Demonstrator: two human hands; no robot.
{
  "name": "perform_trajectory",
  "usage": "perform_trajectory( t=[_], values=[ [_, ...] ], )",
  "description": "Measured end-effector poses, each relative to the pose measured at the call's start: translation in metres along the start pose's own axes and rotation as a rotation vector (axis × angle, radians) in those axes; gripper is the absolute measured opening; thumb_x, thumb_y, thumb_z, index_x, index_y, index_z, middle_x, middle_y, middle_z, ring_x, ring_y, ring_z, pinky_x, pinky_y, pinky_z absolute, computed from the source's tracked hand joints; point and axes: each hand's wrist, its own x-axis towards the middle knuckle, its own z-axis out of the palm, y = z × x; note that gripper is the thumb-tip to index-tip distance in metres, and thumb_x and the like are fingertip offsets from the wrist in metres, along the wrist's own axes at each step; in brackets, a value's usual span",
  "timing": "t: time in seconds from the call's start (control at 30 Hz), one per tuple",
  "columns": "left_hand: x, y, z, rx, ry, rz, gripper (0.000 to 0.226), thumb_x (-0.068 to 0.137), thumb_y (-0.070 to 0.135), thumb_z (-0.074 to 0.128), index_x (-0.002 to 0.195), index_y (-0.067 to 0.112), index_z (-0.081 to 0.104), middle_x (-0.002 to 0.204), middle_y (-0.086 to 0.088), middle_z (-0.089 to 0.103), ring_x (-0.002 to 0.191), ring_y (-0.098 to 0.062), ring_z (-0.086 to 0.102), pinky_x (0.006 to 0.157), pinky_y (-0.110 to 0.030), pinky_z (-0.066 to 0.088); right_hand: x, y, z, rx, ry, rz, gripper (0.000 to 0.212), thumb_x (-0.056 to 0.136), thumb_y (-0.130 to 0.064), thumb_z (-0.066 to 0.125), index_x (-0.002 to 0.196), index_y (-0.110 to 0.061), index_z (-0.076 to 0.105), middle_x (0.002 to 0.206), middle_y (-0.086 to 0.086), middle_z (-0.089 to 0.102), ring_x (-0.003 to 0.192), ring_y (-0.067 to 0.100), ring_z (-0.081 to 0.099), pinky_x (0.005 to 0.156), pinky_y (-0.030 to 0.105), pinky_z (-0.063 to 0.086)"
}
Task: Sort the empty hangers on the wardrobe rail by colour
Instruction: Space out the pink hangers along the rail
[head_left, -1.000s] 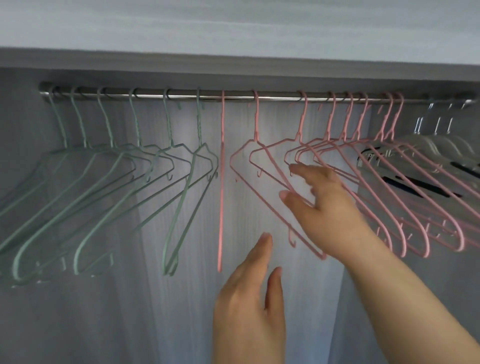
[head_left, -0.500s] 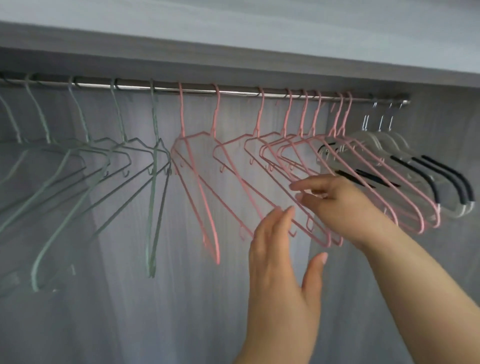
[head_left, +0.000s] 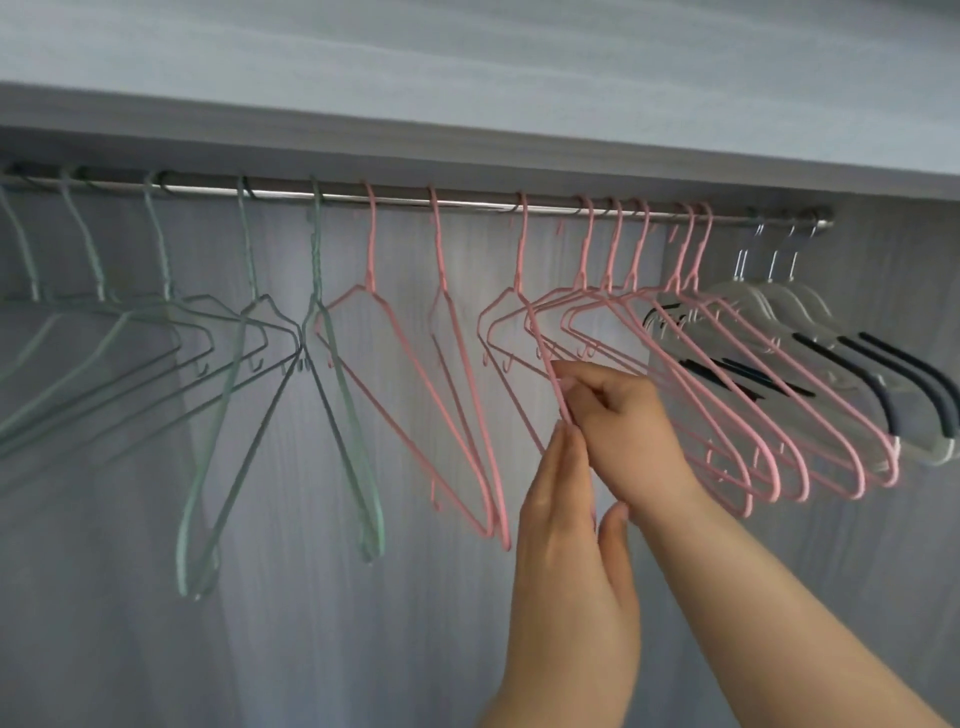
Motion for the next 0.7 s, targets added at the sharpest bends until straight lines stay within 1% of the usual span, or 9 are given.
perform_trajectory(
  t=[0.07, 0.13, 0.2, 0.27, 0.37, 0.5, 0.57, 0.63, 0.7],
  values=[
    [0.001, -0.002, -0.002, -0.022, -0.017, -0.027, 0.063, 0.085, 0.054, 0.027, 0.140, 0.024, 0.023, 0.144, 0.013, 0.033, 0.130, 0.007, 0.022, 0.104, -0.004, 0.018, 0.001, -0.003, 0.005, 0.032, 0.003, 0.046, 0.035, 0.094, -0.021, 0.042, 0.063, -0.011, 0.054, 0.056, -0.001, 0.049, 0.048, 0.008, 0.042, 0.053, 0.023, 0.037],
    [0.000, -0.005, -0.005, -0.023, -0.039, -0.057, 0.061, 0.082, 0.044, 0.028, 0.140, 0.029, 0.020, 0.143, 0.014, 0.038, 0.128, 0.008, 0.030, 0.105, -0.010, 0.026, 0.003, -0.005, 0.008, 0.031, -0.001, 0.089, 0.034, 0.094, -0.025, 0.042, 0.071, -0.006, 0.058, 0.057, -0.004, 0.050, 0.050, 0.004, 0.045, 0.057, 0.024, 0.039],
    [-0.001, -0.006, -0.006, -0.020, -0.032, -0.073, 0.061, 0.080, 0.040, 0.028, 0.139, 0.031, 0.014, 0.139, 0.015, 0.044, 0.126, 0.009, 0.033, 0.103, -0.008, 0.028, 0.005, -0.005, 0.011, 0.055, -0.012, 0.091, 0.026, 0.093, -0.018, 0.043, 0.083, -0.003, 0.062, 0.064, 0.000, 0.054, 0.058, 0.008, 0.049, 0.060, 0.026, 0.039],
    [-0.002, -0.006, -0.007, -0.013, -0.033, -0.095, 0.061, 0.082, 0.033, 0.037, 0.138, 0.032, 0.011, 0.137, 0.018, 0.046, 0.124, 0.013, 0.031, 0.100, -0.003, 0.027, 0.005, -0.005, 0.014, 0.068, -0.014, 0.090, 0.022, 0.092, -0.013, 0.044, 0.094, -0.004, 0.064, 0.072, 0.005, 0.056, 0.064, 0.013, 0.049, 0.057, 0.021, 0.039],
    [-0.004, -0.009, -0.007, -0.012, -0.025, -0.098, 0.065, 0.079, 0.027, 0.042, 0.138, 0.036, 0.013, 0.136, 0.021, 0.044, 0.123, 0.017, 0.030, 0.092, 0.005, 0.027, 0.007, -0.003, 0.017, 0.065, -0.029, 0.074, 0.028, 0.092, -0.014, 0.045, 0.115, -0.012, 0.062, 0.075, -0.006, 0.057, 0.064, 0.001, 0.051, 0.057, 0.007, 0.040],
    [-0.003, -0.013, -0.008, -0.030, -0.003, -0.098, 0.061, 0.080, 0.032, 0.043, 0.137, 0.038, 0.024, 0.135, 0.019, 0.047, 0.120, 0.017, 0.032, 0.087, 0.009, 0.025, 0.007, -0.003, 0.020, 0.076, -0.046, 0.089, 0.032, 0.093, -0.016, 0.045, 0.123, -0.013, 0.056, 0.081, -0.008, 0.060, 0.059, -0.005, 0.055, 0.053, 0.003, 0.041],
    [-0.006, -0.013, -0.009, -0.035, 0.002, -0.107, 0.059, 0.080, 0.035, 0.041, 0.133, 0.048, 0.018, 0.138, 0.020, 0.043, 0.123, 0.015, 0.032, 0.091, 0.008, 0.023, 0.007, -0.004, 0.020, 0.013, -0.067, 0.070, 0.036, 0.094, -0.021, 0.044, 0.128, -0.013, 0.051, 0.095, -0.002, 0.060, 0.067, -0.001, 0.055, 0.061, 0.011, 0.041],
    [-0.011, -0.011, -0.010, 0.000, 0.039, -0.040, 0.054, 0.084, 0.051, 0.036, 0.132, 0.055, 0.012, 0.143, 0.026, 0.033, 0.126, 0.010, 0.032, 0.096, 0.005, 0.021, 0.004, -0.004, 0.013, -0.191, -0.047, -0.041, 0.040, 0.094, -0.028, 0.043, 0.131, -0.015, 0.046, 0.111, 0.003, 0.059, 0.085, 0.008, 0.058, 0.074, 0.016, 0.040],
    [-0.018, -0.008, -0.009, 0.066, 0.099, 0.093, 0.049, 0.088, 0.052, 0.032, 0.136, 0.042, 0.025, 0.146, 0.021, 0.025, 0.130, 0.005, 0.030, 0.101, -0.001, 0.022, 0.001, -0.007, -0.008, -0.391, 0.086, -0.215, 0.040, 0.091, -0.028, 0.049, 0.130, -0.017, 0.048, 0.116, 0.004, 0.051, 0.095, 0.015, 0.054, 0.084, 0.019, 0.038]
  ],
)
